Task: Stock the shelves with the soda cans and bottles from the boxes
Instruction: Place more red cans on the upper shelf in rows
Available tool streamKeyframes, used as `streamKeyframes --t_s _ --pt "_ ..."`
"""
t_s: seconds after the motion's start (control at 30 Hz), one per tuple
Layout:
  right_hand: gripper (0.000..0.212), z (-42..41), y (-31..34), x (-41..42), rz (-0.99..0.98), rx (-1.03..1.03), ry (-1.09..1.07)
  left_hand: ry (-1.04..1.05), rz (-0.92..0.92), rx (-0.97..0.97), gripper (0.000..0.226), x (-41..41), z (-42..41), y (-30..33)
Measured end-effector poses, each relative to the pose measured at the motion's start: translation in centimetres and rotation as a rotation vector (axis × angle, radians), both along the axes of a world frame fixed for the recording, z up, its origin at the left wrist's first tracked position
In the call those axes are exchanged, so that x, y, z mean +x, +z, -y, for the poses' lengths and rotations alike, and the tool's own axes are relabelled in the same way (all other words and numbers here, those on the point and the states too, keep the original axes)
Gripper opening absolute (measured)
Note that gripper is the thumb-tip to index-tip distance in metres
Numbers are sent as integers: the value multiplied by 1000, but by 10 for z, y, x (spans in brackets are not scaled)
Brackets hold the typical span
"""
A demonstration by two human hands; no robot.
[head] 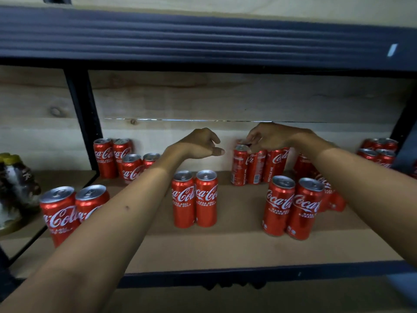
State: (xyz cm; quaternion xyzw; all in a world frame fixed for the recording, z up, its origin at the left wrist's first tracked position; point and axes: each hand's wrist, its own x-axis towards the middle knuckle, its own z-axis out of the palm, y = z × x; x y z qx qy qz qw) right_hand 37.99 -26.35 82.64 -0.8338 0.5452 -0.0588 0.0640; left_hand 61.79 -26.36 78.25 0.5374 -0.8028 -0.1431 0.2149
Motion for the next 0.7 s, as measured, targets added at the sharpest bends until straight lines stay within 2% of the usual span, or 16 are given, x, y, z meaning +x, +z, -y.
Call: streamKeyframes --t_s 0.17,0.4,0.53,0.7 --pt "38 37 -12 -32 -19 -20 -27 -43 112 -38 46 -43 42 3" --pt "43 91 -31 -45 -81 -23 -26 2 223 -22 39 -90 90 4" --pt "51 110 -41 -47 -133 14 35 9 320 78 39 -105 101 5" --pt "48 121 -50 -46 -105 -37 103 44 316 158 48 -115 105 2"
